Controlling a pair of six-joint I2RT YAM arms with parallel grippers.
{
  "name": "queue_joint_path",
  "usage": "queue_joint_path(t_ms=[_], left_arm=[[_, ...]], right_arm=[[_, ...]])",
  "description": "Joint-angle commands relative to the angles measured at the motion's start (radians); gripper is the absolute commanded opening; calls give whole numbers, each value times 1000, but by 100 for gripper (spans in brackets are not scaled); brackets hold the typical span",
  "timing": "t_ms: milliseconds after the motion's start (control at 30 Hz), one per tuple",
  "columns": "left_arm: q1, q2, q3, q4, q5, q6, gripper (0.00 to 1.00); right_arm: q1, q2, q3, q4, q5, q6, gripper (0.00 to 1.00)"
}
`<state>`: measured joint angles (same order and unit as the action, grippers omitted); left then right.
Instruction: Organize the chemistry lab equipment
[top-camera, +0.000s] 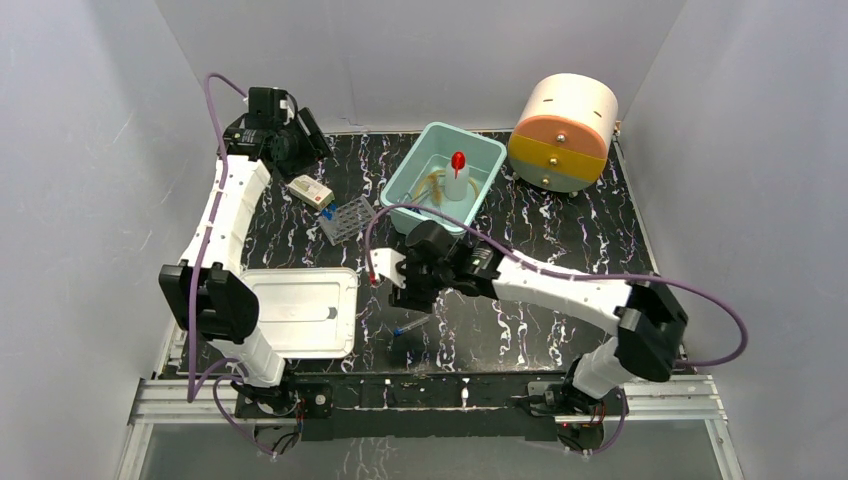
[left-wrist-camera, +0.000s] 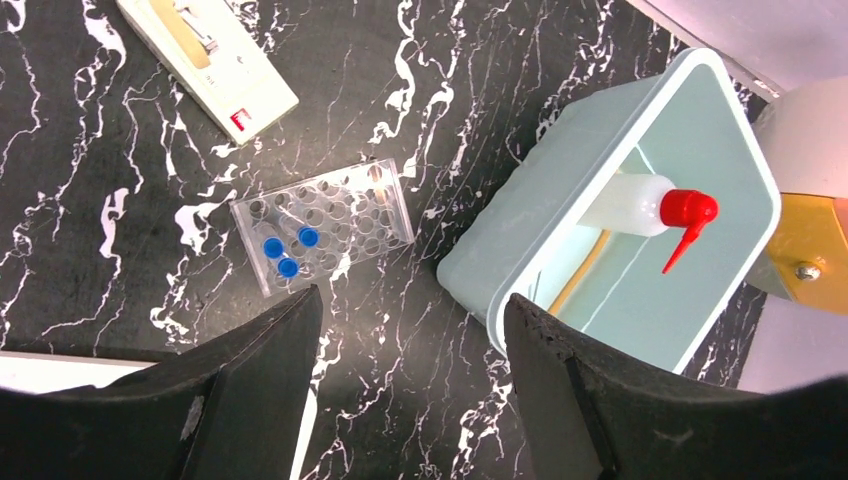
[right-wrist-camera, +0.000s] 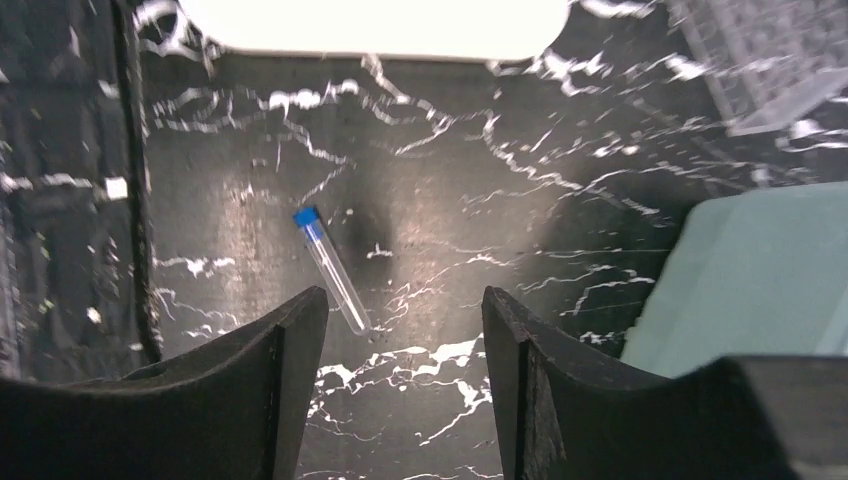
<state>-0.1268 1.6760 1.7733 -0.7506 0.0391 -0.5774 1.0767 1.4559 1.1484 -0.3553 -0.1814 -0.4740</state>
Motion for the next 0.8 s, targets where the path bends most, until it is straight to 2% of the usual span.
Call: queue_joint_path(t_ms=[0, 333, 467, 567, 767], left_arm=[[-4, -38, -14, 23, 68, -15, 66], [-4, -21, -20, 28, 99, -18, 66], [-4, -18, -28, 28, 103, -16, 66], [-4, -16, -27, 27, 108, -14, 66], [-4, -16, -35, 26, 106, -10, 66]], right_arm=[[5, 95, 19, -101, -28, -110, 66], [5, 240, -29, -43, -45, -98, 64], [5, 289, -26, -10, -55, -69, 59], [5, 310, -20, -5, -79, -61, 56], [5, 318, -54, 24, -63, -70, 55]])
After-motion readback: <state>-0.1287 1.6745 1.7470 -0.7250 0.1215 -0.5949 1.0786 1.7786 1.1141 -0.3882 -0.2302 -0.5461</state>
